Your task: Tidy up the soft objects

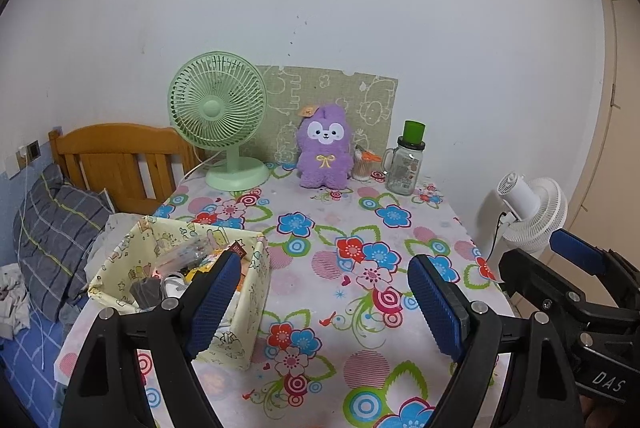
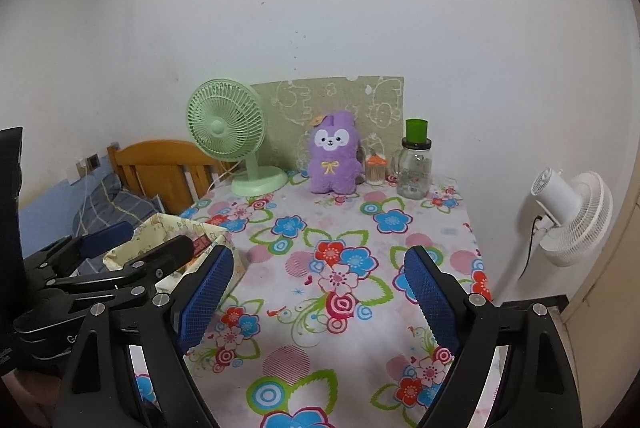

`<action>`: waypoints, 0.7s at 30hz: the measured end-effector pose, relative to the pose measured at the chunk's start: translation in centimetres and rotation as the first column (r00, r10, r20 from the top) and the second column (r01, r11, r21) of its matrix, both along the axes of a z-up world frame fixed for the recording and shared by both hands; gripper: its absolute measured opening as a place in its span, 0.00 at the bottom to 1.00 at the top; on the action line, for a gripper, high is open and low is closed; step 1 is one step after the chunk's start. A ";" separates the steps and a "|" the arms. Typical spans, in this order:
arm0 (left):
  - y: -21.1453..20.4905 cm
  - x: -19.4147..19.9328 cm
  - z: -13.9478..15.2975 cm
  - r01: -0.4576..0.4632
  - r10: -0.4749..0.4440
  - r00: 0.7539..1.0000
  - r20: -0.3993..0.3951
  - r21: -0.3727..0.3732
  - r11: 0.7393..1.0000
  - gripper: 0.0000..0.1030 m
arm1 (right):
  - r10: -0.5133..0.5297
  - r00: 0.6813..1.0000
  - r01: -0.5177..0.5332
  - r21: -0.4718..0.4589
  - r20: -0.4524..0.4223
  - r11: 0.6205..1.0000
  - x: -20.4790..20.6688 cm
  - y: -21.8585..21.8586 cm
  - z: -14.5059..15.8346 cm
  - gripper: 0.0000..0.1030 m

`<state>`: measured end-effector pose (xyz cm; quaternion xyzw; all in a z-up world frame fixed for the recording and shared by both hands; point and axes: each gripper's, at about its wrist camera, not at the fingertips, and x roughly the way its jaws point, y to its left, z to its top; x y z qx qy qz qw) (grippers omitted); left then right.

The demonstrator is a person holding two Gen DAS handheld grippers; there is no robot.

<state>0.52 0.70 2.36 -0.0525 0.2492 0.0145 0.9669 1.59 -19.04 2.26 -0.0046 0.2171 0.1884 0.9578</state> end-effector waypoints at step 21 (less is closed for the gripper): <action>0.1 0.0 -0.1 0.004 -0.004 1.000 -0.010 -0.002 1.000 0.86 | 0.015 1.000 -0.015 -0.007 0.008 1.000 -0.4 0.5 0.4 0.87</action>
